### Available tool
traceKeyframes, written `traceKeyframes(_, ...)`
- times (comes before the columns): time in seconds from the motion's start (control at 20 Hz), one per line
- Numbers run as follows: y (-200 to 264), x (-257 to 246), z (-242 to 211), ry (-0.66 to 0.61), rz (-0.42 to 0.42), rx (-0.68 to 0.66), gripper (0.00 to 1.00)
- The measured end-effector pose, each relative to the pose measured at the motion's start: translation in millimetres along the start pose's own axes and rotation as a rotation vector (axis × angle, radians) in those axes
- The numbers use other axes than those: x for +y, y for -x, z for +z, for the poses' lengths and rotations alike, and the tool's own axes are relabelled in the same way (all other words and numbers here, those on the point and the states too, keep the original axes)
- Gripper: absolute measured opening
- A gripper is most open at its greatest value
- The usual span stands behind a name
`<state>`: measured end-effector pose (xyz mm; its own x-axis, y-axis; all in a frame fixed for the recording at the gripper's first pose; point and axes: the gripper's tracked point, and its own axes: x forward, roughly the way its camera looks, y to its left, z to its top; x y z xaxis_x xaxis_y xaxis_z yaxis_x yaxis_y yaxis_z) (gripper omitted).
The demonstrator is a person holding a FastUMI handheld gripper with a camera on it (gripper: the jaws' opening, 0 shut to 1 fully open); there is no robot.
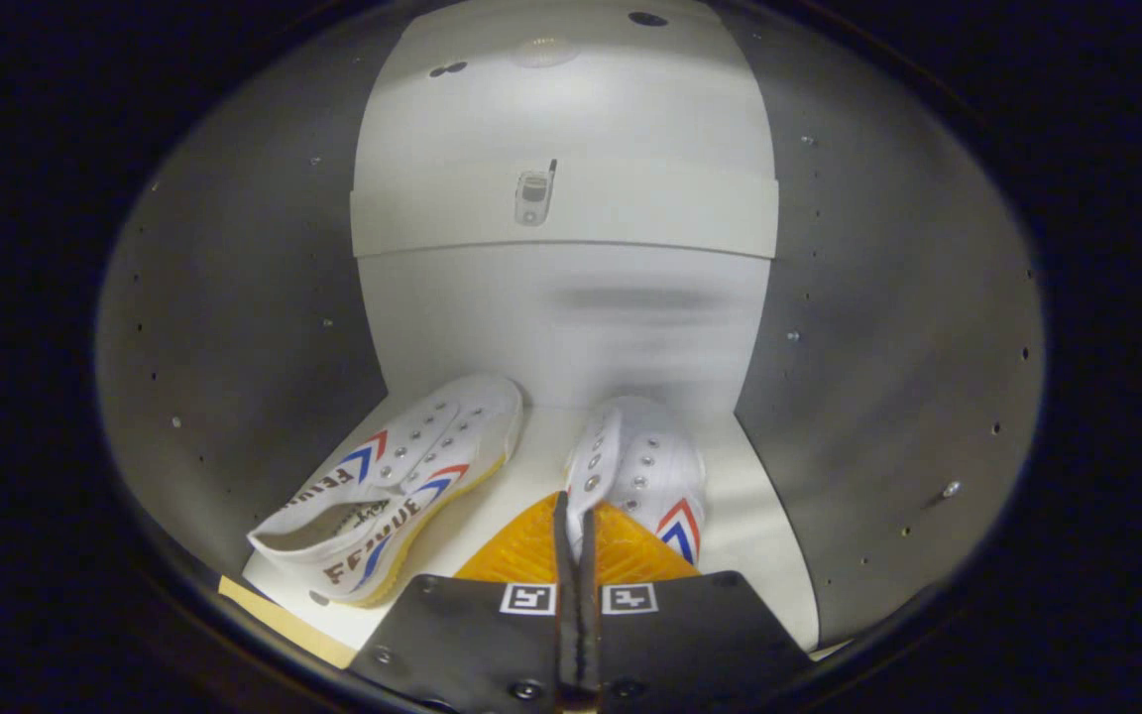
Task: Open the shoe cabinet door, grab the shoes and put them into the shoe cabinet, then close the shoe cabinet door.
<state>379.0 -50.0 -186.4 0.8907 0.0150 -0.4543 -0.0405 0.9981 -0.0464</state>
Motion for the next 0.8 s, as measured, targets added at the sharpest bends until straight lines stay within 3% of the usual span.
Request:
traceKeyframes(0.1, -2, -3, -4, -0.018, -0.012, 0.013, 0.03)
traceKeyframes(0.3, -3, -12, -2, -0.052, -0.024, 0.009, 0.28)
traceKeyframes(0.55, -3, -10, 0, -0.064, -0.021, -0.004, 0.8)
traceKeyframes(0.8, 16, -22, 6, -0.058, -0.085, -0.022, 0.93)
